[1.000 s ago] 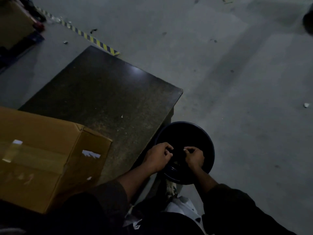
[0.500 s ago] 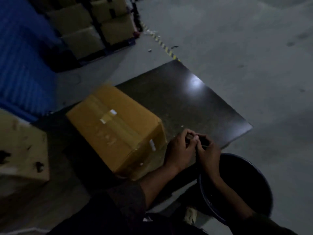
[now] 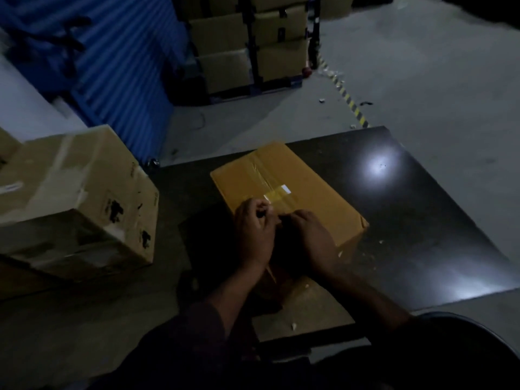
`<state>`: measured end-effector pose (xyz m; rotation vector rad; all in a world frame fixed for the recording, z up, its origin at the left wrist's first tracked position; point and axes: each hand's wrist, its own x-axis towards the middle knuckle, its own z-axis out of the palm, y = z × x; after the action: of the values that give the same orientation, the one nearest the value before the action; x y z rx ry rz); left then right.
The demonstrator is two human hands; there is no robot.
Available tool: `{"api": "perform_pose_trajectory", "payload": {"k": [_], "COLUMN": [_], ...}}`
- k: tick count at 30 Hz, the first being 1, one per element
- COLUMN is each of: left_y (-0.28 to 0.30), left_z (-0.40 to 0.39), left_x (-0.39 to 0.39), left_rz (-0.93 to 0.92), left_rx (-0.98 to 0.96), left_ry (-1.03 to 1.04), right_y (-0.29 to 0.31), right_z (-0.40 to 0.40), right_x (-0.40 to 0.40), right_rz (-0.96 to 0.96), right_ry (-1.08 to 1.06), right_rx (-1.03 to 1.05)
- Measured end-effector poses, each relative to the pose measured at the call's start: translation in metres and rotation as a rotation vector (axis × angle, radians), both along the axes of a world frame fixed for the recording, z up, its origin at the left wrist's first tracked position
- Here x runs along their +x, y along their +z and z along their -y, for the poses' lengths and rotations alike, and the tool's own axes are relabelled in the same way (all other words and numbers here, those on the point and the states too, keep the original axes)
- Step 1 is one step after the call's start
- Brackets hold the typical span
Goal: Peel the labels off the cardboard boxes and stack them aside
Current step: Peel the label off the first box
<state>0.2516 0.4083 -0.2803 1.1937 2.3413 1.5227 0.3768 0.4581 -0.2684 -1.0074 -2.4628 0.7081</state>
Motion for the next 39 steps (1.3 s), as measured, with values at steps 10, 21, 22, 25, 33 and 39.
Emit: {"api": "perform_pose_trajectory", "payload": {"k": [10,21,22,25,33,39], "left_y": [-0.027,-0.043,-0.044,-0.045,-0.049,-0.049], "left_z": [-0.017,-0.022,-0.021,-0.018,-0.016,-0.015], "left_x": [-0.106,-0.116,-0.116,-0.118,-0.122,-0.125], "left_rz": [-0.076,-0.075,-0.072,-0.096,-0.112,-0.120], "left_rx": [-0.249,-0.104,-0.112,-0.114,-0.079,-0.070], "left_ry": [0.001,-0.082,-0.077,-0.070,-0.094,-0.115], "right_y": [-0.015,-0.009,-0.009,-0.009,-0.015,-0.011], "right_z": [0.006,0.005,0.006,0.016,0.024,0.017], "right_x": [-0.070,-0.077,-0.082,-0.088,-0.089,-0.094], "right_rz": [0.321,0.402,0.415,0.356,0.429,0.431], "right_ry": [-0.051,-0.148,-0.172,-0.130,-0.191,-0.311], "right_rx": [0.368,0.307,0.302,0.337,0.402,0.374]}}
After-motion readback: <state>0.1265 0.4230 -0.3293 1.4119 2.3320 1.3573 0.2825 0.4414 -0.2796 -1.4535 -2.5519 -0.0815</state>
